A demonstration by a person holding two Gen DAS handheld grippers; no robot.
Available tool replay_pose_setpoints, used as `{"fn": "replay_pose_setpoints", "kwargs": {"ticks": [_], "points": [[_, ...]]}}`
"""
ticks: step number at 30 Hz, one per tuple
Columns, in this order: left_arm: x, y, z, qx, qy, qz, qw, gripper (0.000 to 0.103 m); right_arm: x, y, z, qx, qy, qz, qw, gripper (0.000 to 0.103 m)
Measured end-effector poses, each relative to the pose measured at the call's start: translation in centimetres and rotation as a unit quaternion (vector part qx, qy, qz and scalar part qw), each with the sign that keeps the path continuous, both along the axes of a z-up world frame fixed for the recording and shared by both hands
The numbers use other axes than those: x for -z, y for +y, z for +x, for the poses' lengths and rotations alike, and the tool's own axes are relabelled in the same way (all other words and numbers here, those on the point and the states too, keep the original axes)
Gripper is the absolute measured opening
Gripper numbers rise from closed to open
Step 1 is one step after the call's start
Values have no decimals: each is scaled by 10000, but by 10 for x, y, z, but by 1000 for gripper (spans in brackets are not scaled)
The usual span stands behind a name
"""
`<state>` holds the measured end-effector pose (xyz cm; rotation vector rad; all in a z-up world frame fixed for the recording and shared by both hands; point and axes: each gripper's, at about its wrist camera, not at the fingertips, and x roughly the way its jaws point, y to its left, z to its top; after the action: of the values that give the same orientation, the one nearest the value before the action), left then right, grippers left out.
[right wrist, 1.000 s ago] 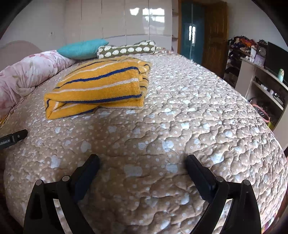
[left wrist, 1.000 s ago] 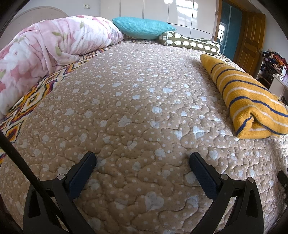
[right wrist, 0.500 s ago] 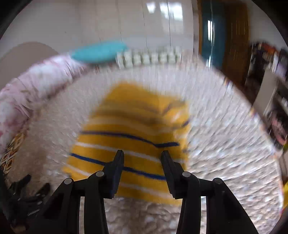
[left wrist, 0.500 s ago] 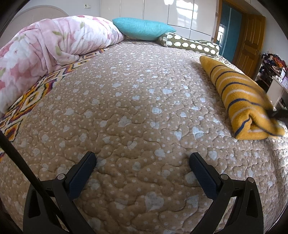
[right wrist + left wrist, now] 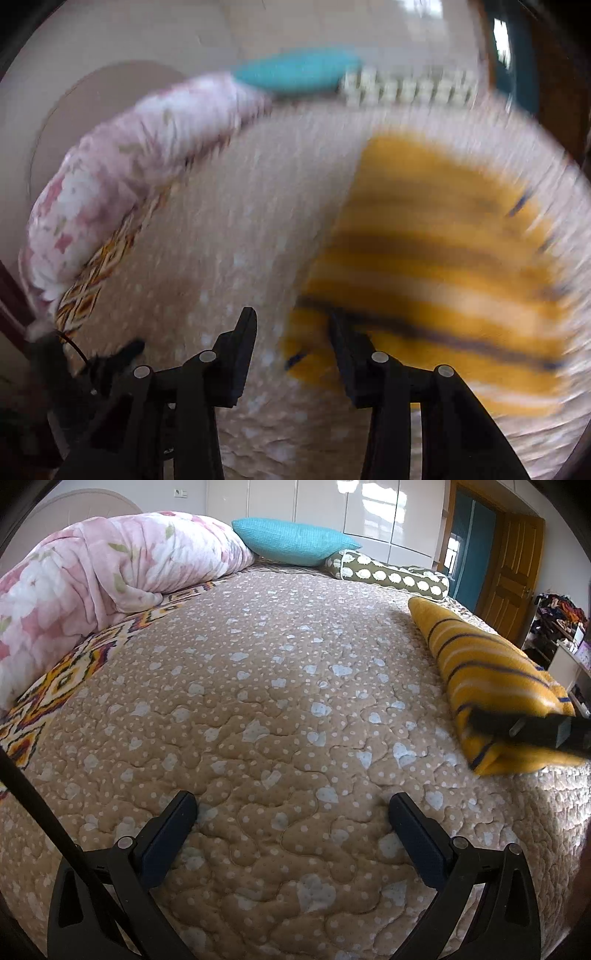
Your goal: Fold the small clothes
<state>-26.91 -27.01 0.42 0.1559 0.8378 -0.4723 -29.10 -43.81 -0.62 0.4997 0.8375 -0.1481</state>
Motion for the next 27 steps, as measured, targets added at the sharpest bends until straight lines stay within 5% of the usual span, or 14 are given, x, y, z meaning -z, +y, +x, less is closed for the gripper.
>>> {"fn": "replay_pose_setpoints", "kwargs": {"ticks": [5, 9, 15, 21, 24, 27], "points": [[1, 0, 4, 16, -6, -133, 9999, 103, -26, -19, -37, 183, -700, 825, 9940, 46], [1, 1, 3, 9, -12, -110, 9999, 103, -67, -53, -49, 819, -994, 29, 9917, 56], [2, 3, 2, 7, -14, -114, 9999, 103, -21, -120, -16, 1383, 20, 302, 9899, 57], [3, 2, 2, -3, -27, -71, 10000, 103, -70, -94, -3, 1285, -380, -495, 9897, 58], [3, 2, 1, -4, -24, -93, 10000, 103, -55, -79, 27, 999, 44, -472, 9939, 58], [3, 1, 2, -3, -24, -96, 10000, 103, -35, -65, 50, 871, 437, -928, 9909, 76]]}}
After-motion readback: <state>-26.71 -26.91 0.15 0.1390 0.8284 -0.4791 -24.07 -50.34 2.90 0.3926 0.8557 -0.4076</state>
